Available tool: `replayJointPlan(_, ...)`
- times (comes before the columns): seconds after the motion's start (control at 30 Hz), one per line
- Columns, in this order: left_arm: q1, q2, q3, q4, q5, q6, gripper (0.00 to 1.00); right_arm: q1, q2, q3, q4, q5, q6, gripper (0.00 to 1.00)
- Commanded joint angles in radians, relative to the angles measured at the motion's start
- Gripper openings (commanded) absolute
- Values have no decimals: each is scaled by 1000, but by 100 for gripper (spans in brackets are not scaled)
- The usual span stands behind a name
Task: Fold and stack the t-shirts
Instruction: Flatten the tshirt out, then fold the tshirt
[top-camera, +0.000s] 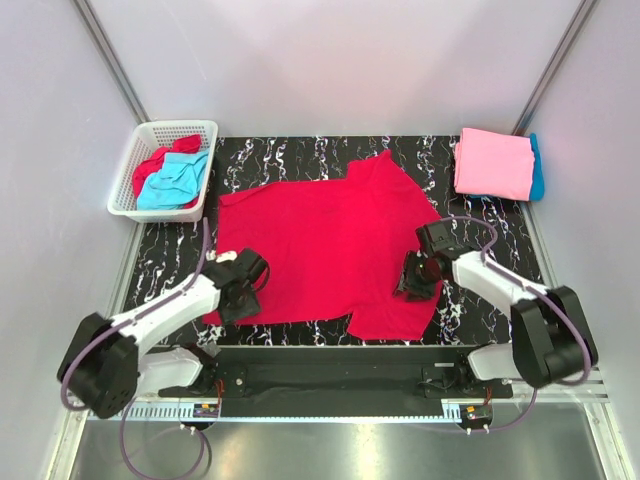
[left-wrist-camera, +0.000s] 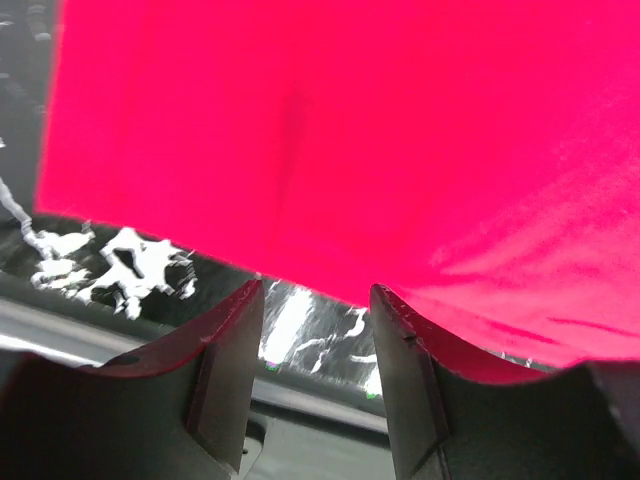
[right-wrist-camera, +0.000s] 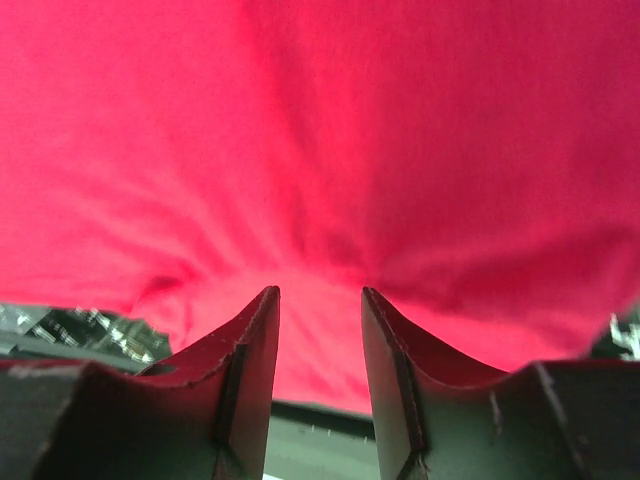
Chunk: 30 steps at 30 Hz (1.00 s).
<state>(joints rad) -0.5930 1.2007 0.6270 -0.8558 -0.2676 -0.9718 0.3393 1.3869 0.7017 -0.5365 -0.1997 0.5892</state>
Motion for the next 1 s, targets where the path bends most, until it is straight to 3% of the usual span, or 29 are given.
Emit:
replayJointPlan(0.0, -5, -107, 19, -93, -54, -47, 51, 12, -116, 25, -78, 31, 23, 45)
replayJointPlan(0.2, -4, -142, 238, -199, -169, -8, 58, 10, -219, 169, -197, 80, 5, 46)
replayJointPlan(0.37, 25, -15, 477, -189, -225, 65, 61, 10, -223, 300, -230, 121, -23, 47)
replayJointPlan(0.47, 120, 75, 566, -93, -145, 122, 59, 12, -187, 385, -226, 150, -40, 47)
replayJointPlan(0.6, 355, 173, 540, 220, 155, 148, 56, 10, -167, 458, -169, 131, -74, 50)
replayJointPlan(0.7, 438, 296, 560, 326, 186, 133, 49, 10, -134, 482, -140, 128, -89, 51)
replayJointPlan(0.87, 479, 473, 582, 526, 153, 123, 38, 10, -37, 486, -111, 112, -92, 51)
replayJointPlan(0.97, 487, 585, 629, 560, 111, 127, 33, 10, 15, 481, -96, 100, -89, 51)
